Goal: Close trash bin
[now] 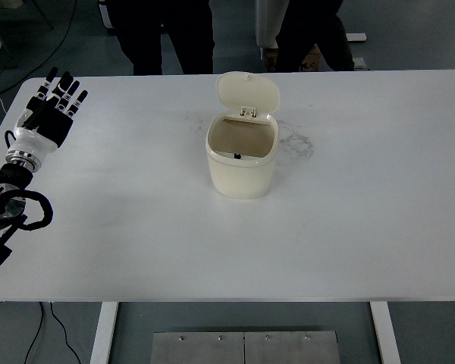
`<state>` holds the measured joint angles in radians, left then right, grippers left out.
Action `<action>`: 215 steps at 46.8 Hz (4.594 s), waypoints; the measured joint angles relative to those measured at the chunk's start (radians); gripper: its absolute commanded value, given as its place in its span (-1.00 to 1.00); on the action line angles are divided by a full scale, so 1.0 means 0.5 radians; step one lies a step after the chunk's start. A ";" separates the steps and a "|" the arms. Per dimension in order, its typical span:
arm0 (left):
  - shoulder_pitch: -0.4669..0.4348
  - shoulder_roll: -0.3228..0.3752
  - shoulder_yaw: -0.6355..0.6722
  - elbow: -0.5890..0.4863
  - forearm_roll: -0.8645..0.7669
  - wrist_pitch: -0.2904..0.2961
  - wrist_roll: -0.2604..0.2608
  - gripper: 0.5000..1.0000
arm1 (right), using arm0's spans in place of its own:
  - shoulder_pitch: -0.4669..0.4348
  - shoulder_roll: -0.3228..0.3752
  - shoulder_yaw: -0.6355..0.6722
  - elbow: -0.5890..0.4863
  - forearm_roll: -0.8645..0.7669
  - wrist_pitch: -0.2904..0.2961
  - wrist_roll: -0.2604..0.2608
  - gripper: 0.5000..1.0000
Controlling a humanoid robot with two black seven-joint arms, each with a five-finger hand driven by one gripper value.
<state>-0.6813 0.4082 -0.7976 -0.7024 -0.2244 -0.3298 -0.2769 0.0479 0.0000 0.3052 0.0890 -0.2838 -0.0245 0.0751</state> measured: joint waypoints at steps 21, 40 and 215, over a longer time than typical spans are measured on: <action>-0.010 0.021 0.017 0.002 0.013 0.040 0.004 1.00 | -0.001 0.000 0.000 0.000 0.000 0.000 0.000 0.97; -0.141 0.099 0.068 -0.001 0.028 0.057 0.014 1.00 | -0.001 0.000 0.000 0.000 0.000 0.000 0.000 0.97; -1.702 -0.074 1.434 -0.575 2.179 -0.562 0.362 1.00 | -0.001 0.000 0.000 0.000 0.000 0.000 0.000 0.97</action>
<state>-1.5326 0.3712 -0.0804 -0.9899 0.8653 -0.6108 -0.0957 0.0476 0.0000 0.3053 0.0890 -0.2838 -0.0245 0.0752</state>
